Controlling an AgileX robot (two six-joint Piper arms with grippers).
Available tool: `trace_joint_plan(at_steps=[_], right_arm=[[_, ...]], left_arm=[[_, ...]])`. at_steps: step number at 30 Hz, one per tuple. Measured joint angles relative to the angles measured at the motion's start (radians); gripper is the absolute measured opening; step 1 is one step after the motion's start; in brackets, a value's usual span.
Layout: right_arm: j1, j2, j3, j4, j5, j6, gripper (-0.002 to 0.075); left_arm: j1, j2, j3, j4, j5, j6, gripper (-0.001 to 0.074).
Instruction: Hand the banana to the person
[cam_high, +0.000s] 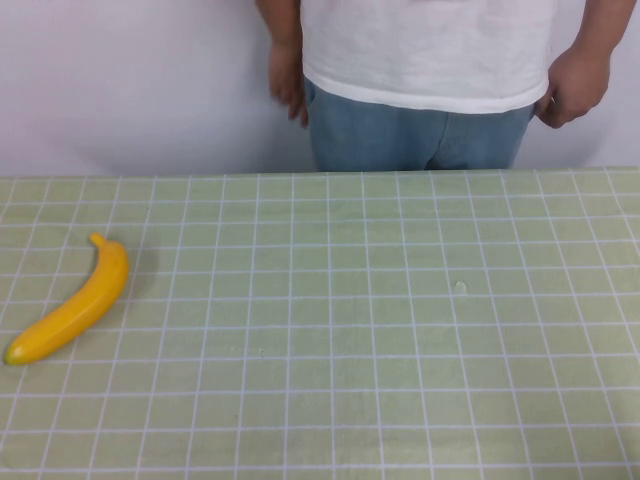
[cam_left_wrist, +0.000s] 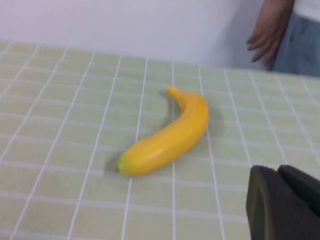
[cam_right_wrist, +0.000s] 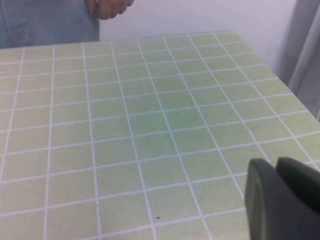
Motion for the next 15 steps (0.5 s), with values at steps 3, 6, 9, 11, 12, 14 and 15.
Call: trace_joint_plan(at_steps=[3, 6, 9, 11, 12, 14, 15], right_arm=[[0.000, 0.000, 0.000, 0.000, 0.000, 0.000, -0.0011], [0.000, 0.000, 0.000, 0.000, 0.000, 0.000, -0.0011], [0.000, 0.000, 0.000, 0.000, 0.000, 0.000, -0.0011], [0.000, 0.000, 0.000, 0.000, 0.000, 0.000, -0.0011], [0.000, 0.000, 0.000, 0.000, 0.000, 0.000, -0.0011], [0.000, 0.000, 0.000, 0.000, 0.000, 0.000, -0.0011], [0.000, 0.000, 0.000, 0.000, 0.000, 0.000, -0.0011]], left_arm=[[0.000, 0.000, 0.000, 0.000, -0.052, -0.007, -0.0004], [0.000, 0.000, 0.000, -0.002, -0.126, -0.009, -0.0004], [0.000, 0.000, 0.000, -0.012, -0.236, -0.014, -0.0004], [0.000, 0.000, 0.000, -0.020, -0.313, -0.045, -0.0004], [0.000, 0.000, 0.000, -0.022, -0.361, -0.065, -0.0004], [0.000, 0.000, 0.000, -0.024, -0.451, -0.081, -0.0004], [0.000, 0.000, 0.000, -0.024, -0.510, -0.085, -0.0004]])
